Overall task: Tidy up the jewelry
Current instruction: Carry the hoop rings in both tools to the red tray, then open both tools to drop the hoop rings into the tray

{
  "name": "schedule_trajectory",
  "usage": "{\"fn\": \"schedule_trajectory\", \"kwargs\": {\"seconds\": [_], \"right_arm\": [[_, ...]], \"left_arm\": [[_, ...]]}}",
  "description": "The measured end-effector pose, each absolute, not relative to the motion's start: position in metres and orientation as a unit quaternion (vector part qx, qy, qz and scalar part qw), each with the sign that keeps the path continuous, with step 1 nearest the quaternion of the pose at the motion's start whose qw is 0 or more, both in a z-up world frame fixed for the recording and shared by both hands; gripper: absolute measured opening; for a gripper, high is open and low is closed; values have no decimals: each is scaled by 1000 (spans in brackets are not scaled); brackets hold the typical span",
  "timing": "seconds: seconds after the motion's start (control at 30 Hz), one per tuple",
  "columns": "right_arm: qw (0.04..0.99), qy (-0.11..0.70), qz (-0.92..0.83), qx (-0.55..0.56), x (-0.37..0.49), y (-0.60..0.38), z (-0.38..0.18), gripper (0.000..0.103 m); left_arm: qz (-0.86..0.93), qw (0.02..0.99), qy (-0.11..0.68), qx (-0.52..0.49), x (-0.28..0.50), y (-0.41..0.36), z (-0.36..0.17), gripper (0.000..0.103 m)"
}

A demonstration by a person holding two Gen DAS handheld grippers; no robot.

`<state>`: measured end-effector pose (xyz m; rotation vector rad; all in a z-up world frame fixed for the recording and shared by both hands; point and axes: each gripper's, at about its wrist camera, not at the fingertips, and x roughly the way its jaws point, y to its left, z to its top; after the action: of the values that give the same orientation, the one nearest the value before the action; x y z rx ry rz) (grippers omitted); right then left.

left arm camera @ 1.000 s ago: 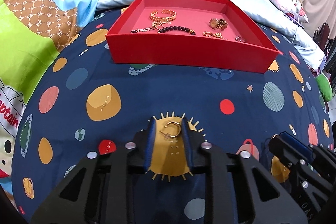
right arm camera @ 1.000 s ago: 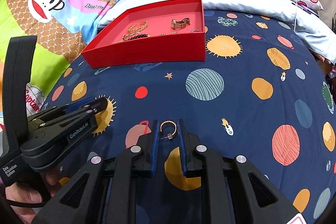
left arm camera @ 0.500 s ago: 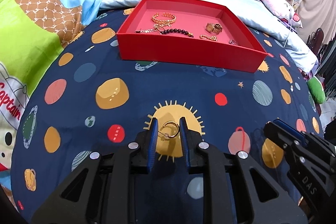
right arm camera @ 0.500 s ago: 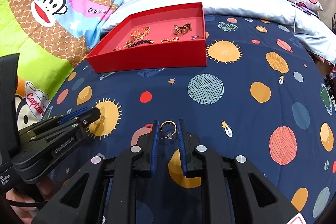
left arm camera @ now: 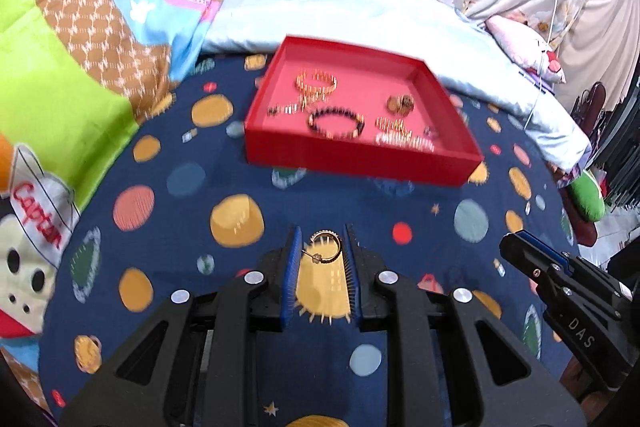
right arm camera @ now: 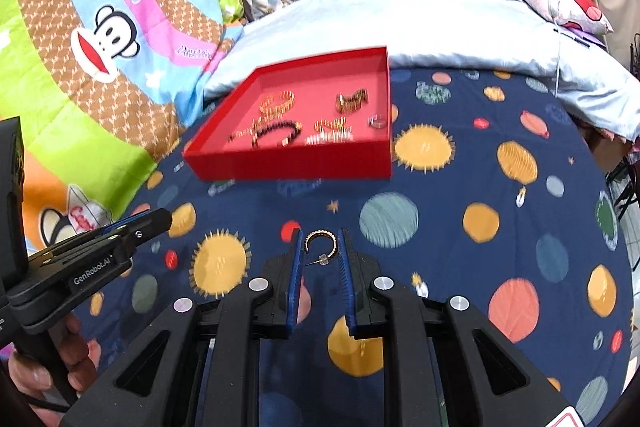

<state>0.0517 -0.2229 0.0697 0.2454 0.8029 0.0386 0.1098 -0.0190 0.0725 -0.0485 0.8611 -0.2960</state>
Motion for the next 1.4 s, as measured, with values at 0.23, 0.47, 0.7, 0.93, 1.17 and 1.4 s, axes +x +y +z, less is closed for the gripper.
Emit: {"fn": "schedule_trajectory", "kwargs": {"seconds": [0.23,0.47,0.7,0.93,1.17,1.4], "right_arm": [[925,362,28,117,86,-234,98,16],[929,353,31,109,136,-241,111,16],[925,359,40,120,185,-246,107,16],[916,378,42,127,220,-250,85,16],[914,388,38,112,236,-249,69,16],[913,391,37,107,244,-249,64,16]], "left_arm": [[-152,911,383,-24,136,-30,104,20],[-154,922,354,-17,181,-47,127,20],[-158,923,351,-17,226,-65,128,20],[-160,918,362,-10,262,-88,112,20],[-157,913,377,-2,281,-99,91,20],[-156,911,382,-2,290,-102,81,20]]}}
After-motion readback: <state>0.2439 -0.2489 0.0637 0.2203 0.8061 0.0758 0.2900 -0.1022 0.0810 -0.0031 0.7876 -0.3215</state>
